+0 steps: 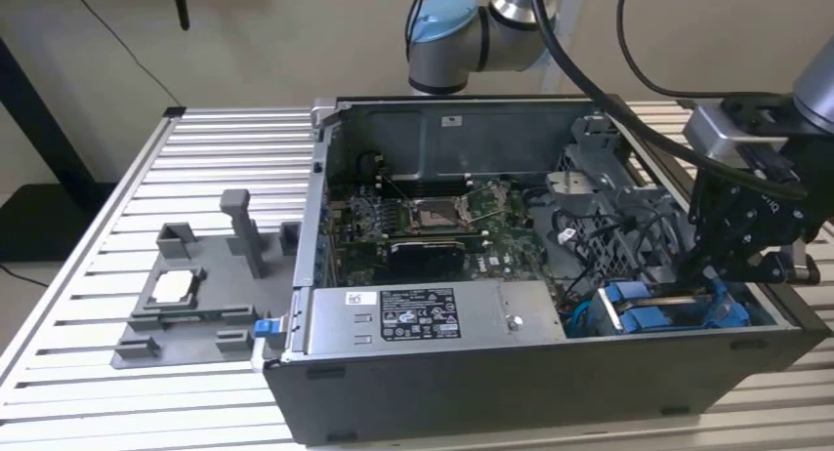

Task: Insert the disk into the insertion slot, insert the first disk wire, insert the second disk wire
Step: 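Insert the first disk wire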

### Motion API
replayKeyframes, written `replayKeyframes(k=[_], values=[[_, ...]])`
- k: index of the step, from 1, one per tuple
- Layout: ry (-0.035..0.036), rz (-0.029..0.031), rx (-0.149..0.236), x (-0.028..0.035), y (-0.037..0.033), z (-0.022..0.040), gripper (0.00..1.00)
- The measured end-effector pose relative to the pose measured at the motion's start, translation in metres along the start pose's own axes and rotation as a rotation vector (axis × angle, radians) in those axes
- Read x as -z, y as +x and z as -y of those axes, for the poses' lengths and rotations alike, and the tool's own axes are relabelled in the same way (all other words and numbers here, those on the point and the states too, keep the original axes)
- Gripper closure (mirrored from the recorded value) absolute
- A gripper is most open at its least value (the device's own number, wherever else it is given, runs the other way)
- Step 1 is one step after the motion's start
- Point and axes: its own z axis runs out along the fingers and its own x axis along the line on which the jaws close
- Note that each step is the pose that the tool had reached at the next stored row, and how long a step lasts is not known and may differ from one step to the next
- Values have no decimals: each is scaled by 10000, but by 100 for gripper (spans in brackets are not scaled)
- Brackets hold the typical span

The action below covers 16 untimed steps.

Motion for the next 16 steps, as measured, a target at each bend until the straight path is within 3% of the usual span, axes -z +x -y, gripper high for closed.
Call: replayKeyframes(k=[11, 12, 14, 16], values=[[-3, 15, -1, -43, 4, 2, 80], [-2, 10, -1, -41, 3, 1, 74], [-2, 7, -1, -2, 0, 0, 74], [-1, 4, -1, 85, -6, -5, 74]])
